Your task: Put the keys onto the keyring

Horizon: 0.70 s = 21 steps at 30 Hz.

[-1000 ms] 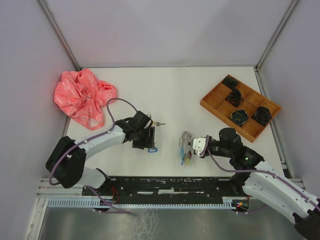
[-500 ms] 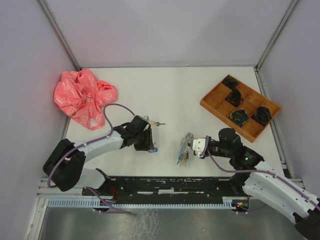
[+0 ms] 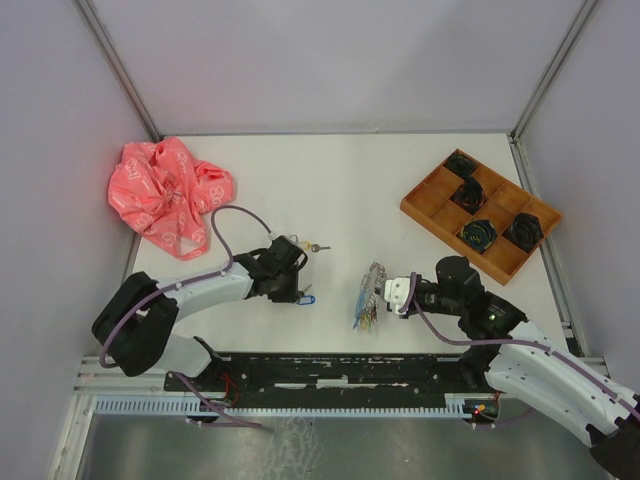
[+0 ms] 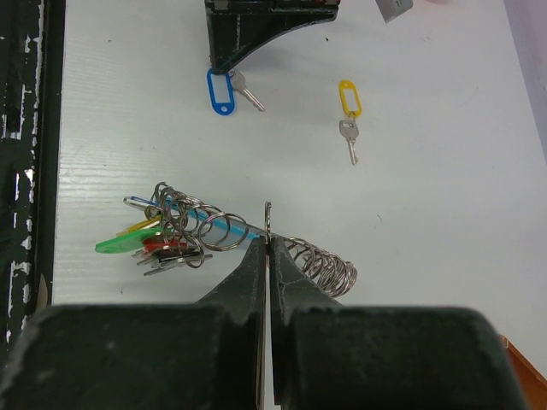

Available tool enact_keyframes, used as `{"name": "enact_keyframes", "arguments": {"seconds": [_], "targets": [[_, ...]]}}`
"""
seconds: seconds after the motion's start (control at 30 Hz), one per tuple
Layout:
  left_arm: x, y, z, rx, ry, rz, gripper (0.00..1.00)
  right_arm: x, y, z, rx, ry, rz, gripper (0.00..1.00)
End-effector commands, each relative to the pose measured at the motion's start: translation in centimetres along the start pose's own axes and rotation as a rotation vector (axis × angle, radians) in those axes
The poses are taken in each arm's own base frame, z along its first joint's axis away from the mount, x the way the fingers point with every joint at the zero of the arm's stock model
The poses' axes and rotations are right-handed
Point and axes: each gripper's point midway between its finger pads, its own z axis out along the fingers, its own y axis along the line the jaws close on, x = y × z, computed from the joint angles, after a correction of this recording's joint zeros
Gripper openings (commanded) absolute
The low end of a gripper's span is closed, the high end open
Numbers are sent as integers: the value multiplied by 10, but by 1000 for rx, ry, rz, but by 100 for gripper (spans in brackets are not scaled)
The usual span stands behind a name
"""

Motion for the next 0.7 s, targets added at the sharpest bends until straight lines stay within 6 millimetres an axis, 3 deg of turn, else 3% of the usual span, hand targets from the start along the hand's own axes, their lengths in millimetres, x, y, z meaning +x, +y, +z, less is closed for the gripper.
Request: {"name": "enact_keyframes", "arguments": {"seconds": [0.0,0.23,0.47,0.67], "targets": [[-18,-2,0,-32,-57,53,23,-19,-10,0,23,-60,-38,1],[-22,-10,-3,-32,-55,115,3,-19,-10,0,21,-60,-34,1],[-24,-14,-27,-73,25,237,3,-20,-9,0,18,-61,-35,1],[-3,-9,-48,-101,207,330,3,-21,-8,0,12,-62,-35,1]]}}
